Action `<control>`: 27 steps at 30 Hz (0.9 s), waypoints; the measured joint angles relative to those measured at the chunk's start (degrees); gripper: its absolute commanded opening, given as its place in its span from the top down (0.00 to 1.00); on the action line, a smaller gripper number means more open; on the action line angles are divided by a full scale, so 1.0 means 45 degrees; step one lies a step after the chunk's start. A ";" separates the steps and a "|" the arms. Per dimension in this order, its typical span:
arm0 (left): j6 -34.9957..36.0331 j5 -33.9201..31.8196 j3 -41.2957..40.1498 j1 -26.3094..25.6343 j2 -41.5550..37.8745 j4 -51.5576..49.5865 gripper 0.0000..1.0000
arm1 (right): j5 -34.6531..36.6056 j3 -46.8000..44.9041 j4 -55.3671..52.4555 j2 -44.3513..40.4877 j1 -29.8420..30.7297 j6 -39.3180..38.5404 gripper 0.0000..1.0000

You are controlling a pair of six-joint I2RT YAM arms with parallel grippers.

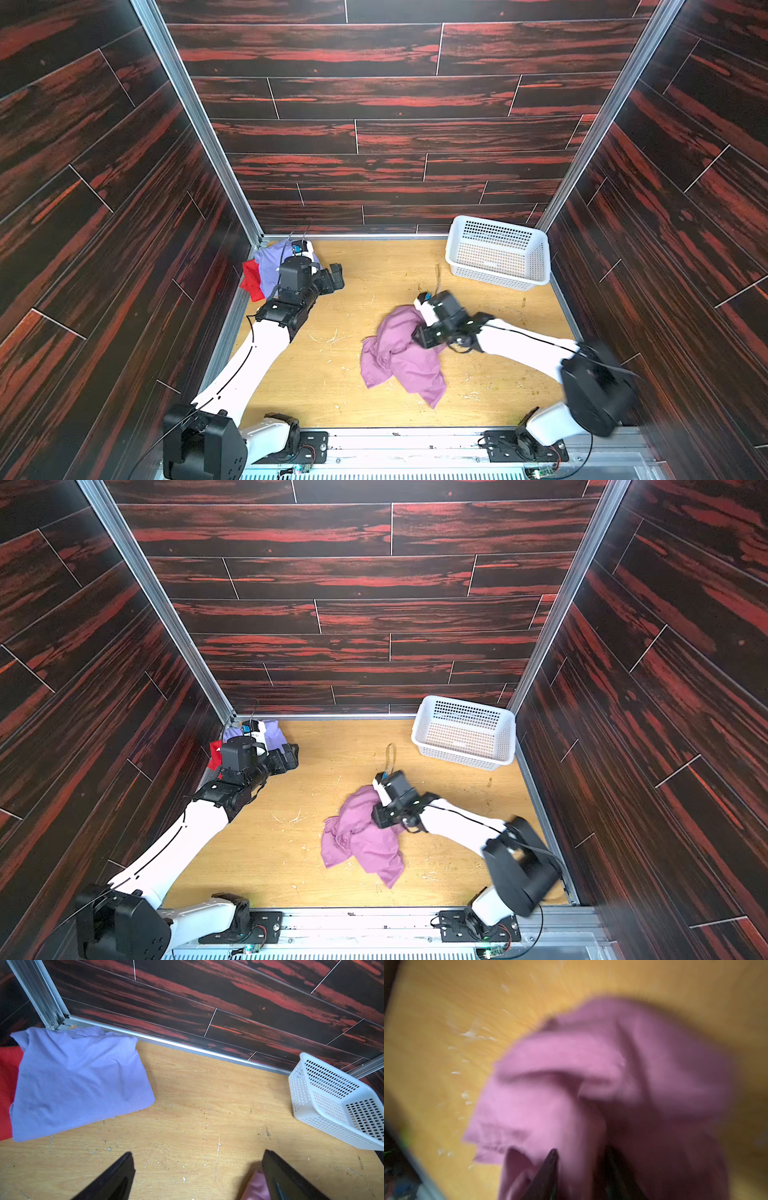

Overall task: Fold and stack t-shirts
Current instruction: Place the T-shirt at the center of the board, then flatten out the T-shirt at the center of the board.

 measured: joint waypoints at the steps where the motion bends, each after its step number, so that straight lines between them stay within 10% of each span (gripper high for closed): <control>1: -0.0005 0.0107 0.0000 -0.0044 0.0015 -0.0078 0.00 | 0.0534 0.0165 0.0039 0.0355 0.0345 0.0049 0.05; 15: -0.1010 0.1273 -0.0908 -0.4235 0.1821 -0.1214 0.03 | 0.7291 0.3662 0.0797 -0.1491 0.0602 -0.0432 0.02; 27: -0.2550 0.1982 -0.1987 -0.7179 0.2968 -0.3487 0.10 | 0.8918 0.1972 -0.1341 -0.1666 0.0486 0.1190 0.02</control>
